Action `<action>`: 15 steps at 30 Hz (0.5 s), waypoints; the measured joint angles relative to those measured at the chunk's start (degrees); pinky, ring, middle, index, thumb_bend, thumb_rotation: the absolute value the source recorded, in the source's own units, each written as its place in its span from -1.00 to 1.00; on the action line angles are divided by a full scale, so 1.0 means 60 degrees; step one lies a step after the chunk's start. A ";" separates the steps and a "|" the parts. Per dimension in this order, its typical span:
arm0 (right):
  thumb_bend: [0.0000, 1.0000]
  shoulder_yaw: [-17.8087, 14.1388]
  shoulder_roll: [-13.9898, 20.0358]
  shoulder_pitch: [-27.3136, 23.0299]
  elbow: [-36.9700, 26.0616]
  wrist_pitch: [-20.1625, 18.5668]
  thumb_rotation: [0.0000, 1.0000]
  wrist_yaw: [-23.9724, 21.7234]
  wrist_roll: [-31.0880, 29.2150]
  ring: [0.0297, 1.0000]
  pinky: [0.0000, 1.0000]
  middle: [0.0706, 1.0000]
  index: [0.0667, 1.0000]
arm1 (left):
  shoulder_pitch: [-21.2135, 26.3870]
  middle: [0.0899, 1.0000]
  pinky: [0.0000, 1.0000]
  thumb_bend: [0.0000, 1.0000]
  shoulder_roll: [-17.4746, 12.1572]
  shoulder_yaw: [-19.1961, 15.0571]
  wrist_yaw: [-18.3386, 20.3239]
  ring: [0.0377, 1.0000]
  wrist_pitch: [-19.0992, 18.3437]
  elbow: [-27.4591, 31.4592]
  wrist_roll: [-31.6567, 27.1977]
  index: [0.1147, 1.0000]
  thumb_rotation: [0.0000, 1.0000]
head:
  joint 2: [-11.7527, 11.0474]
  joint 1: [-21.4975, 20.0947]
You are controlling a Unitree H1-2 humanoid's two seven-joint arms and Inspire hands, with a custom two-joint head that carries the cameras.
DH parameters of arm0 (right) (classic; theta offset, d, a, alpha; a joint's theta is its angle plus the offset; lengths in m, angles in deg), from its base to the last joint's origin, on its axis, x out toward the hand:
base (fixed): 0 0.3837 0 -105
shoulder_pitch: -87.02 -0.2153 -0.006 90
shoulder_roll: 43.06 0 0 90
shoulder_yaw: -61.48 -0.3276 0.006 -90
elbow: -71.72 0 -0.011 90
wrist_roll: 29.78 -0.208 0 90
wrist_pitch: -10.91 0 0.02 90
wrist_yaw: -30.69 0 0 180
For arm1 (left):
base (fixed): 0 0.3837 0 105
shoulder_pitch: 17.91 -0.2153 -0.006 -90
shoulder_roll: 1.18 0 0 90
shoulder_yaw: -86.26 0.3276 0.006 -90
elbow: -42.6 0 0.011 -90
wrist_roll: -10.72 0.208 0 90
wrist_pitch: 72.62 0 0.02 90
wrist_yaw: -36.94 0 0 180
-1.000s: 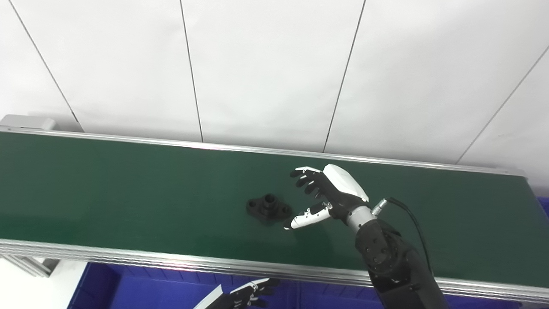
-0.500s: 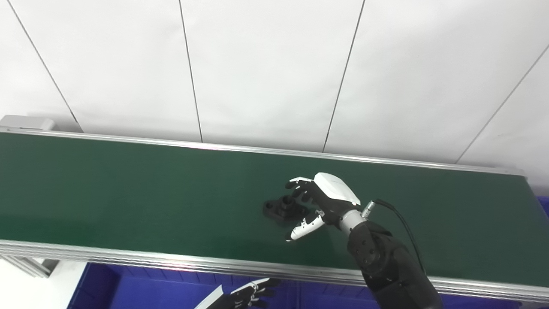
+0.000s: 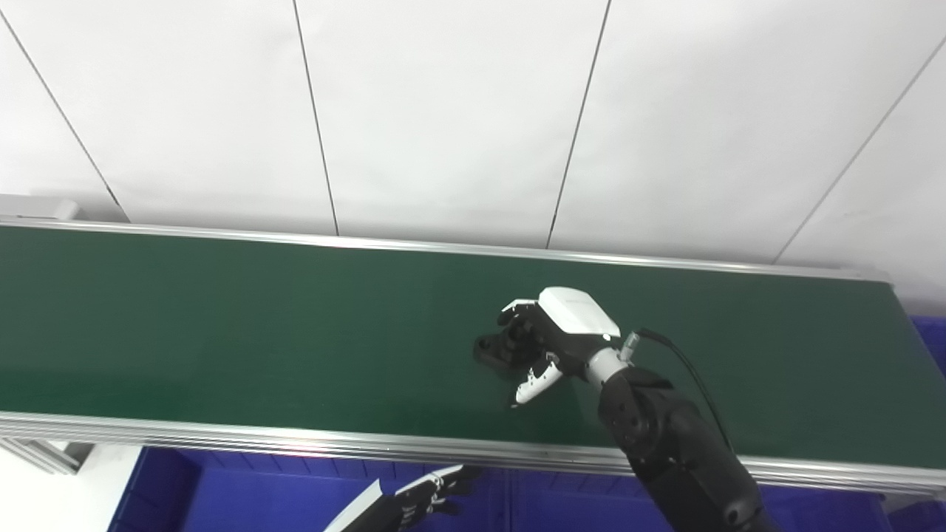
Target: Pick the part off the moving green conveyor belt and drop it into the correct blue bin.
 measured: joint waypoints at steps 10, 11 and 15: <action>0.02 0.0426 0.0529 0.0058 -0.0320 0.0375 -1.00 -0.0027 0.0514 -0.25 -0.38 -0.11 -0.02 | -0.0053 0.84 0.58 -0.15 0.0018 -0.0017 -0.0021 0.75 -0.0333 0.0330 0.0003 0.77 -0.71 | 0.0132 -0.0073; 0.02 0.0449 0.0560 0.0061 -0.0336 0.0455 -1.00 -0.0025 0.0536 -0.24 -0.41 -0.11 -0.03 | -0.0053 0.84 0.58 -0.15 0.0017 -0.0019 -0.0021 0.75 -0.0344 0.0330 0.0003 0.77 -0.71 | 0.0146 -0.0073; 0.02 0.0456 0.0652 0.0100 -0.0367 0.0890 -1.00 0.0077 0.0590 -0.22 -0.45 -0.09 -0.07 | -0.0054 0.85 0.57 -0.15 0.0018 -0.0022 -0.0019 0.75 -0.0384 0.0329 -0.0006 0.77 -0.75 | 0.0146 -0.0044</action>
